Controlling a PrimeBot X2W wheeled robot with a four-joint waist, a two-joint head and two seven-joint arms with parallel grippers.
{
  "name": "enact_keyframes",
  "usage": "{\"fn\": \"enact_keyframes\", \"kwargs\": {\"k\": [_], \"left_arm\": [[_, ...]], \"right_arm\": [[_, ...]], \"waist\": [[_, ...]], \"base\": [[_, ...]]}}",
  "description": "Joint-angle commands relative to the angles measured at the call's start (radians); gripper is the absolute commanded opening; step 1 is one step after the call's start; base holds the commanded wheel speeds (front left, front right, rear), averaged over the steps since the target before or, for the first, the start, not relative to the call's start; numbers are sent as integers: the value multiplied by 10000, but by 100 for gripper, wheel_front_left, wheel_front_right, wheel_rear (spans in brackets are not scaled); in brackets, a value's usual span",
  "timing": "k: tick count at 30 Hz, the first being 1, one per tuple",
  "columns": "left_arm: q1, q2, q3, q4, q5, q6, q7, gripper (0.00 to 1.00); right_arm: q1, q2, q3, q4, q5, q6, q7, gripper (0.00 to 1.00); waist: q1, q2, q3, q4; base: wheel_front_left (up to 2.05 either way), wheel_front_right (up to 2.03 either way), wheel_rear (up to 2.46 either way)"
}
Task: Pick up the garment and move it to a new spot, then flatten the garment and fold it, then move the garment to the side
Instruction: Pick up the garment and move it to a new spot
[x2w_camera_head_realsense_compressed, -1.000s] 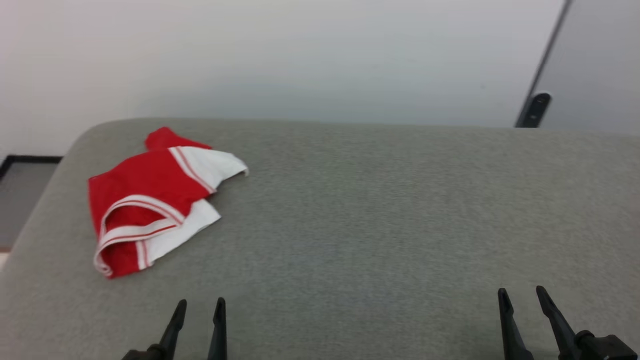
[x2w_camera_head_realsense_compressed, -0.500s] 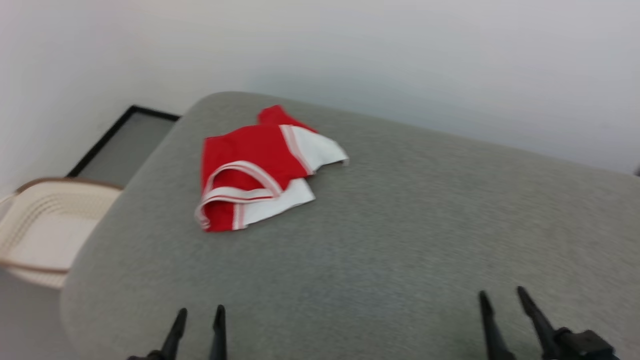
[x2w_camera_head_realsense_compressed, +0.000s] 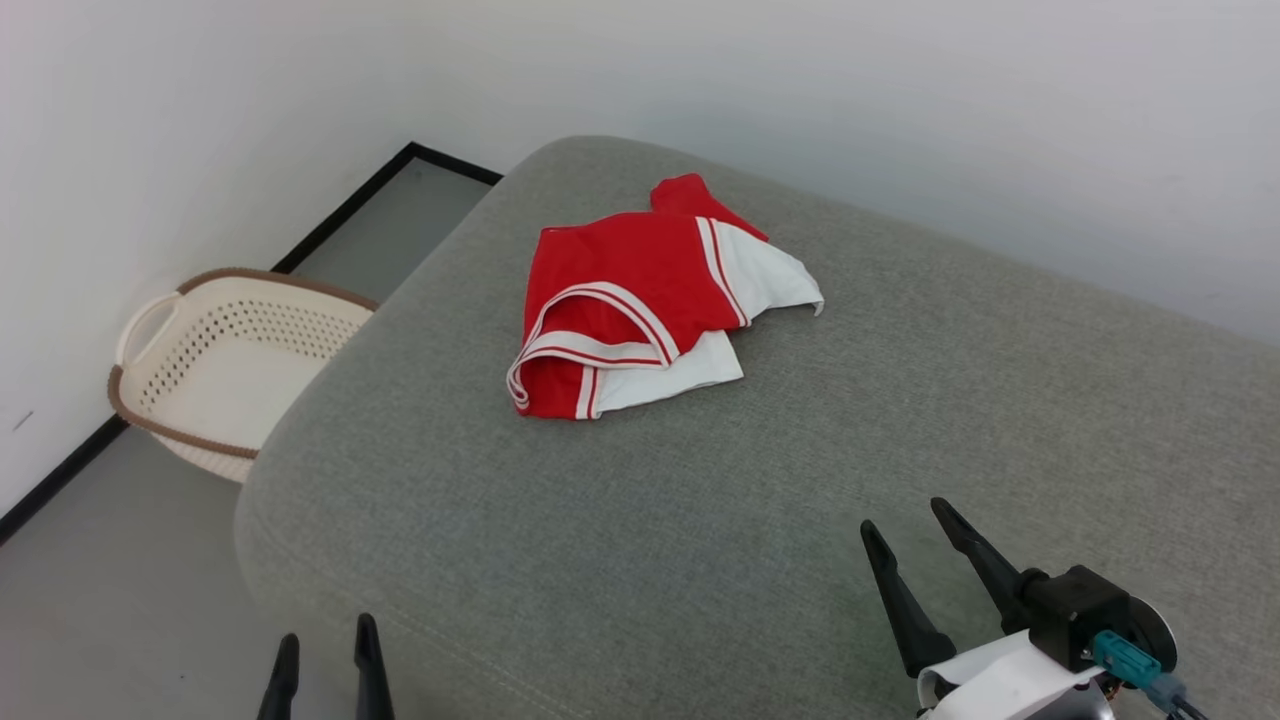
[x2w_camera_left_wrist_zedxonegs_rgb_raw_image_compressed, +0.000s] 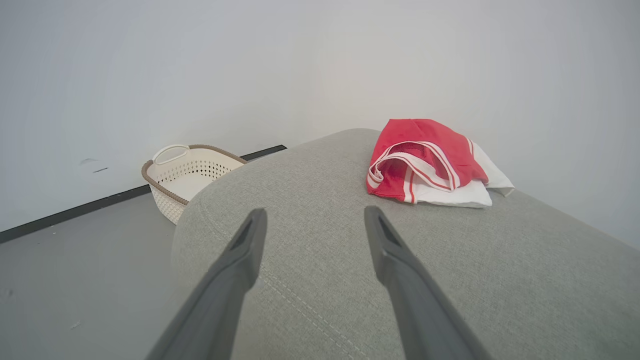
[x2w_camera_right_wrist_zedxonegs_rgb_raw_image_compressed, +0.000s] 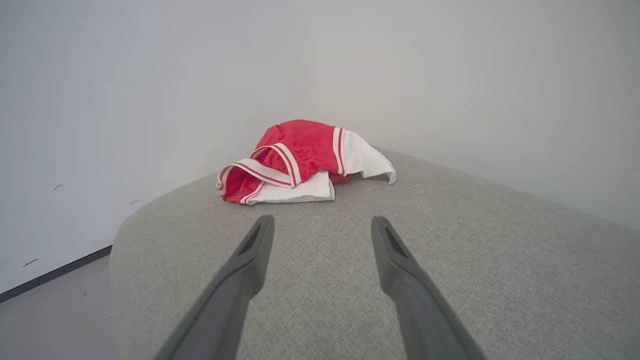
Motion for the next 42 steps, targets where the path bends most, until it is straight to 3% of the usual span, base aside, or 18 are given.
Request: {"fn": "enact_keyframes", "kwargs": {"k": [1, 7, 11, 20, 25, 31, 38, 42], "left_arm": [[143, 1, -19, -91, -74, 97, -3, 100], [159, 1, -1, -195, -88, 179, -3, 100], [-250, 1, -7, -163, -61, -2, -3, 100], [-3036, 180, -174, 519, 653, -1101, -3, 100], [-5813, 657, -400, 2067, 284, -1486, -2, 100], [-9271, 1728, -1097, 4560, -315, -1576, 253, 100], [-11822, 2931, -2760, 7866, -1824, -1581, 1575, 100], [-12348, 3535, -4326, 8930, -2769, -1571, 3153, 100]], "right_arm": [[-170, -38, 88, 112, 79, -3, -96, 100], [-311, -104, 277, 406, 274, -4, -244, 100], [-320, -115, 252, 464, 301, -3, -288, 100], [112, 109, -265, 224, 3, -3, -354, 100], [424, 302, -631, -345, -330, -3, -184, 100], [-60, 234, -492, -939, -571, -3, 136, 100], [-931, 260, 72, -1082, -661, -3, 162, 100], [-1338, 300, 297, -971, -584, -4, 35, 100]], "waist": [[0, 0, 40, 51], [0, 0, -6, 32], [0, 0, 18, -13], [0, 0, 43, -241], [0, 0, 363, -648], [0, 0, 1398, -1503], [0, 0, 2427, -2532], [0, 0, 2793, -3032]], "base": [[0, 0, 0], [0, 0, 0], [0, 0, 0], [0, 0, 0], [0, 0, 0], [0, 0, 0], [0, 0, 0], [0, 0, 0]]}}
